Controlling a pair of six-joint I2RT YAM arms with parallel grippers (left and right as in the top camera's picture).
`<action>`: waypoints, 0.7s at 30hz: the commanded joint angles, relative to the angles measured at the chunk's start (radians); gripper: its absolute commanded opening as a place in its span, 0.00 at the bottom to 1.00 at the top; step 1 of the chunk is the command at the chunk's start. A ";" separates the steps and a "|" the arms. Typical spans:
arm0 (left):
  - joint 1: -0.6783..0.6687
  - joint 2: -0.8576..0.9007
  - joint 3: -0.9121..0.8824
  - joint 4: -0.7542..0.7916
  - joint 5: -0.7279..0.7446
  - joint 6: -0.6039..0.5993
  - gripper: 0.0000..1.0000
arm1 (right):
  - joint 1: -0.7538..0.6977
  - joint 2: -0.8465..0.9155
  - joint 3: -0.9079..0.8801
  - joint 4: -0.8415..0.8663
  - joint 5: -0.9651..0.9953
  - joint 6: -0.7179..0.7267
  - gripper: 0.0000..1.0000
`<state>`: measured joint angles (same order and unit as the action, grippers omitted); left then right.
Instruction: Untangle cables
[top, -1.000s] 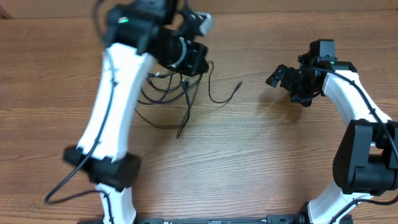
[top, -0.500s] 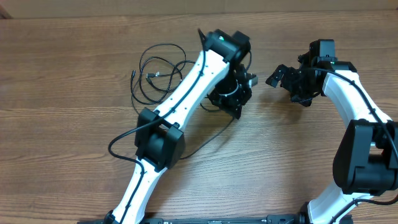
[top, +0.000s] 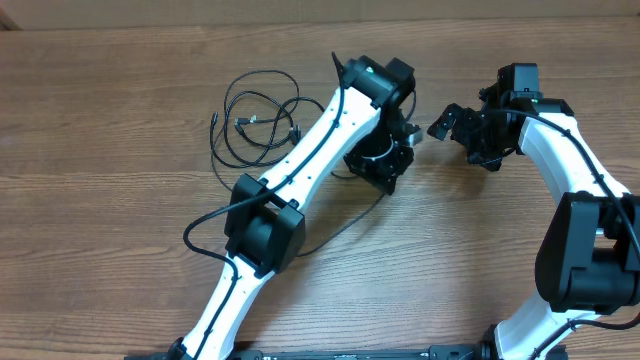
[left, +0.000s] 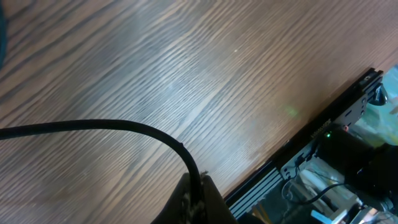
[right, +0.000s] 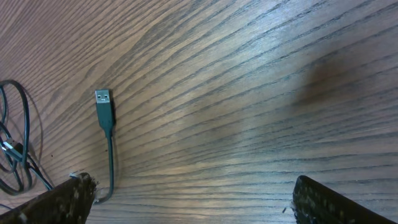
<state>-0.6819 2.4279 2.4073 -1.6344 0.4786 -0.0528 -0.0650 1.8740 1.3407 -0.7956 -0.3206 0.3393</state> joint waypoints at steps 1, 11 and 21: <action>-0.061 0.005 0.002 0.026 0.020 -0.007 0.04 | -0.001 -0.008 0.008 0.005 0.010 -0.008 1.00; -0.208 0.005 0.002 0.099 -0.012 -0.007 0.04 | -0.001 -0.008 0.008 0.005 0.010 -0.008 1.00; -0.212 0.005 0.002 0.036 -0.233 -0.035 0.04 | -0.001 -0.008 0.008 0.005 0.010 -0.008 1.00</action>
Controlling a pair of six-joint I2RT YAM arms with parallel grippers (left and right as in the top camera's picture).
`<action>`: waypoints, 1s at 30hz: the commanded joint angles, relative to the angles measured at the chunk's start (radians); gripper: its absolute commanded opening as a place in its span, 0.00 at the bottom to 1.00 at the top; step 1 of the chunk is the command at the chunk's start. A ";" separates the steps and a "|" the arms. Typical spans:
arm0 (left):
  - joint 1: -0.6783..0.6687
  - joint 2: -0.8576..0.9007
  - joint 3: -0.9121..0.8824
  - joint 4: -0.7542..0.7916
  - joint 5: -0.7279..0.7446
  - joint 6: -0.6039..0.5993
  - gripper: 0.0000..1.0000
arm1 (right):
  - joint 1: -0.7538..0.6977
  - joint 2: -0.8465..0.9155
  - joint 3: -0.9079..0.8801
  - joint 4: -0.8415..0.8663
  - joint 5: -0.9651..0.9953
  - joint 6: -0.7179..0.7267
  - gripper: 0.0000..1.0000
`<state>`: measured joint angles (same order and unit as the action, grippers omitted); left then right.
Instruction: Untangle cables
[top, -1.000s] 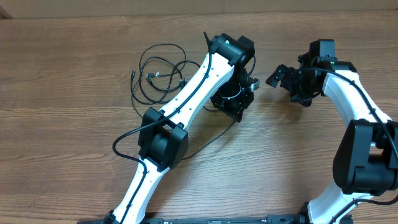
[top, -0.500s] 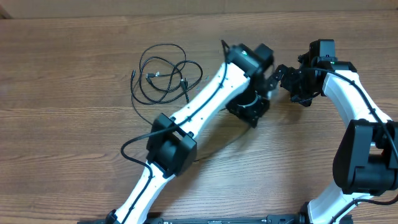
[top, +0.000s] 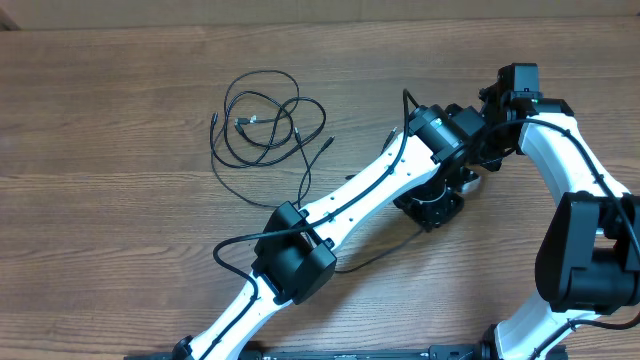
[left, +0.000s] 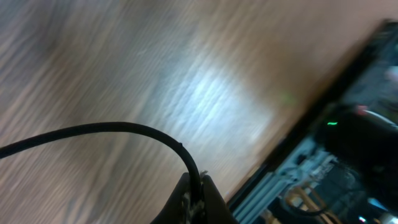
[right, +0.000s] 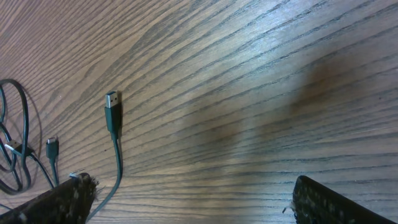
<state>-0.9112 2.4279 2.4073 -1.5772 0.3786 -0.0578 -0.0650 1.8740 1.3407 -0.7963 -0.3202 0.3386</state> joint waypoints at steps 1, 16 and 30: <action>0.024 0.005 0.002 -0.029 -0.153 -0.029 0.06 | -0.001 -0.008 0.008 0.005 0.010 -0.007 1.00; 0.047 0.005 0.002 -0.054 -0.233 -0.089 0.59 | -0.001 -0.008 0.008 0.005 0.010 -0.007 1.00; 0.128 0.005 0.000 -0.109 -0.494 -0.417 0.74 | -0.001 -0.008 0.008 0.005 0.010 -0.007 1.00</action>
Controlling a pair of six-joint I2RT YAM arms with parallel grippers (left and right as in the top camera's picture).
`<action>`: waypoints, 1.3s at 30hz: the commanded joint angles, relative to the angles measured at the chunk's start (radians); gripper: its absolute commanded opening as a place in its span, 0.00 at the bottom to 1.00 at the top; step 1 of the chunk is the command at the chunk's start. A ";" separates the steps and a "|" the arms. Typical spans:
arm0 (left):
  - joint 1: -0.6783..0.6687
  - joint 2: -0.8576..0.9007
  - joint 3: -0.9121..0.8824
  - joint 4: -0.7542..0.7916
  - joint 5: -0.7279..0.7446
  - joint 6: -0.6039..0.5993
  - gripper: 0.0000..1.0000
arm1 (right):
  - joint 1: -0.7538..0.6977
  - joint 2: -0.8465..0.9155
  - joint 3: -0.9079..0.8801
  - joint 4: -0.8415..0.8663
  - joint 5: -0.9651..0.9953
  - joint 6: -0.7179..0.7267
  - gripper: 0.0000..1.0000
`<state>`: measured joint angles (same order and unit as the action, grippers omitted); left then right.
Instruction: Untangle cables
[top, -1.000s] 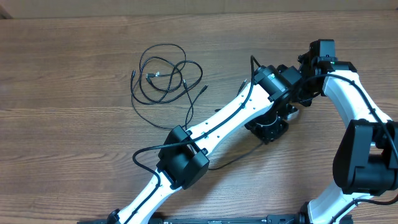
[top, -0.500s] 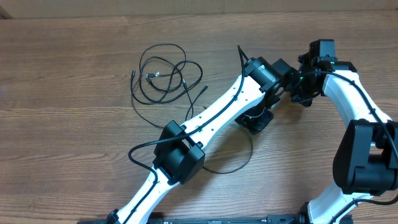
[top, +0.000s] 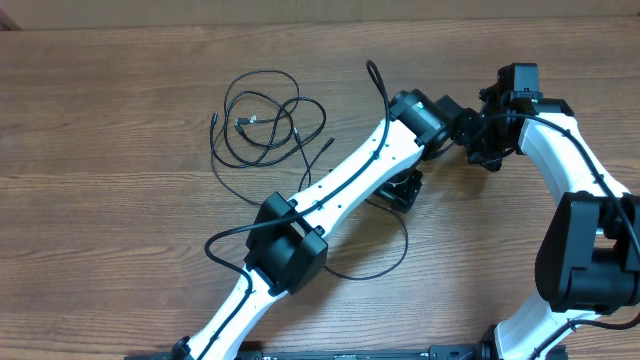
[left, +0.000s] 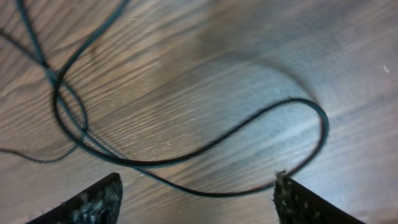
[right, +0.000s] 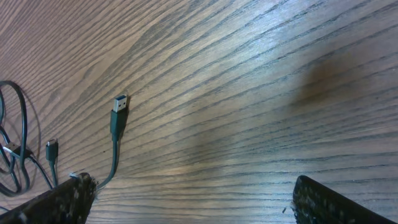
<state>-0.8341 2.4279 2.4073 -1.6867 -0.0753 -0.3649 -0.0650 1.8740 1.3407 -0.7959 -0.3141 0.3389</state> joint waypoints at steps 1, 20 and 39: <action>0.064 0.005 0.000 0.005 -0.040 -0.133 0.72 | -0.001 -0.008 0.008 0.005 0.003 -0.007 1.00; 0.169 0.005 -0.148 0.027 -0.041 -0.391 0.54 | -0.001 -0.008 0.008 0.005 0.003 -0.007 1.00; 0.245 0.005 -0.379 0.078 -0.035 -0.453 0.21 | -0.001 -0.008 0.008 0.005 0.003 -0.007 1.00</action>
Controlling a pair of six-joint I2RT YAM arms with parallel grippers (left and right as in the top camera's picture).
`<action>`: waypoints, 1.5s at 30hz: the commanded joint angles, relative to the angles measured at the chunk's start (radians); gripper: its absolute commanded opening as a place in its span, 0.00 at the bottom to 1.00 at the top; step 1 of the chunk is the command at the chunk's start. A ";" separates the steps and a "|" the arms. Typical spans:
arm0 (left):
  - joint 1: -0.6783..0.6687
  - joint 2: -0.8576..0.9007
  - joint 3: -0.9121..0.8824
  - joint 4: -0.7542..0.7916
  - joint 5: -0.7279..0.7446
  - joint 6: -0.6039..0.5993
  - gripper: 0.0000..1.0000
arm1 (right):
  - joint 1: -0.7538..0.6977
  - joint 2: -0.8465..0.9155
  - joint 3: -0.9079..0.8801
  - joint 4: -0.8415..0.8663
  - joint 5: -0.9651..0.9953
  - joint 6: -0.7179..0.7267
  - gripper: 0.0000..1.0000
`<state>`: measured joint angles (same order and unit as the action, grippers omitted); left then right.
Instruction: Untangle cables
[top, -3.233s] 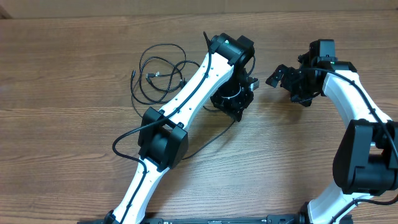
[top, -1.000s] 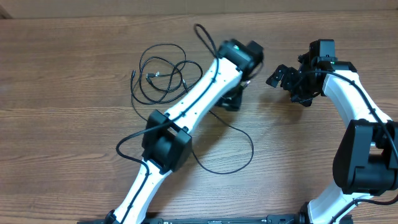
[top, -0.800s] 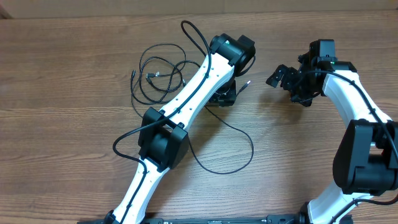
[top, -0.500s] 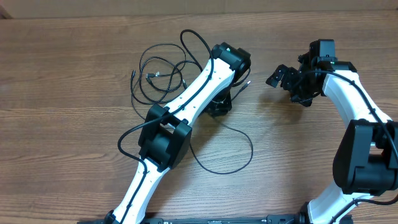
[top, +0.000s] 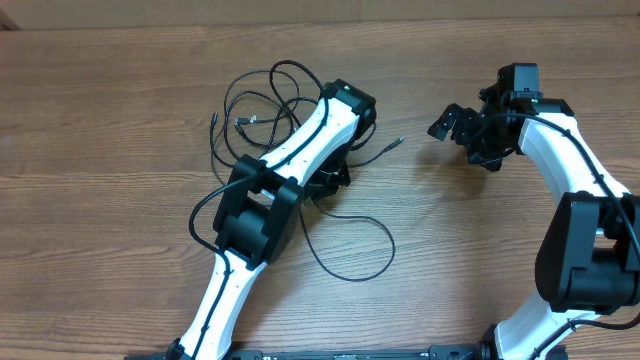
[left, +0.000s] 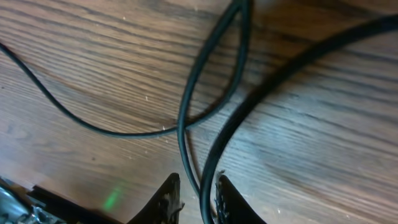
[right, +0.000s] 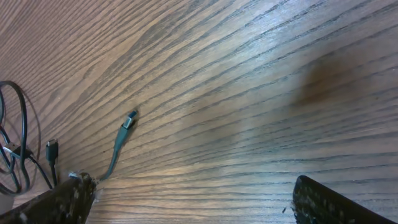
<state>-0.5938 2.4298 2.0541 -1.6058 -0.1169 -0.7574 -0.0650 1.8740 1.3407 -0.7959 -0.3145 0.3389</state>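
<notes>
Thin black cables lie in a tangle (top: 262, 118) at the table's back left. One strand runs out into a loose loop (top: 352, 245) in the middle. A plug end (top: 398, 143) points right, seen as a plug (right: 129, 119) in the right wrist view. My left gripper (top: 332, 178) is down at the tangle's right edge. Up close the left gripper (left: 198, 194) has its jaws narrowly apart, with two cable strands (left: 205, 168) between them, unclamped. My right gripper (right: 193, 202) hangs wide open over bare wood with nothing in it, right gripper (top: 458, 125) being right of the plug.
The wooden table (top: 120, 250) stretches out on all sides. The left arm's white links (top: 250, 225) lie diagonally across the middle, over part of the cables. A small connector (right: 51, 148) sits at the tangle's near edge.
My left gripper was wide open above the loop right of centre. Now it is further left at the tangle, its jaws narrowed round two strands. The plug end has tilted and shifted.
My left gripper was shut on a black cable near the table's middle. Then it held that cable further right, below the right gripper. Then it was open, with the cable lying in a loop. Now it is at the tangle. The right arm stayed put, open.
</notes>
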 joint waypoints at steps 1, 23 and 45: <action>0.008 0.003 -0.028 -0.002 0.010 -0.067 0.23 | -0.001 -0.008 0.008 0.005 0.004 -0.007 1.00; 0.075 0.003 -0.195 0.150 0.153 0.018 0.29 | -0.001 -0.008 0.008 0.005 0.004 -0.007 1.00; 0.123 -0.621 -0.232 0.389 0.050 0.283 0.04 | -0.001 -0.008 0.008 0.005 0.004 -0.007 1.00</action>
<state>-0.4751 1.9152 1.8172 -1.2369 0.0193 -0.5465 -0.0650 1.8740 1.3407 -0.7956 -0.3138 0.3393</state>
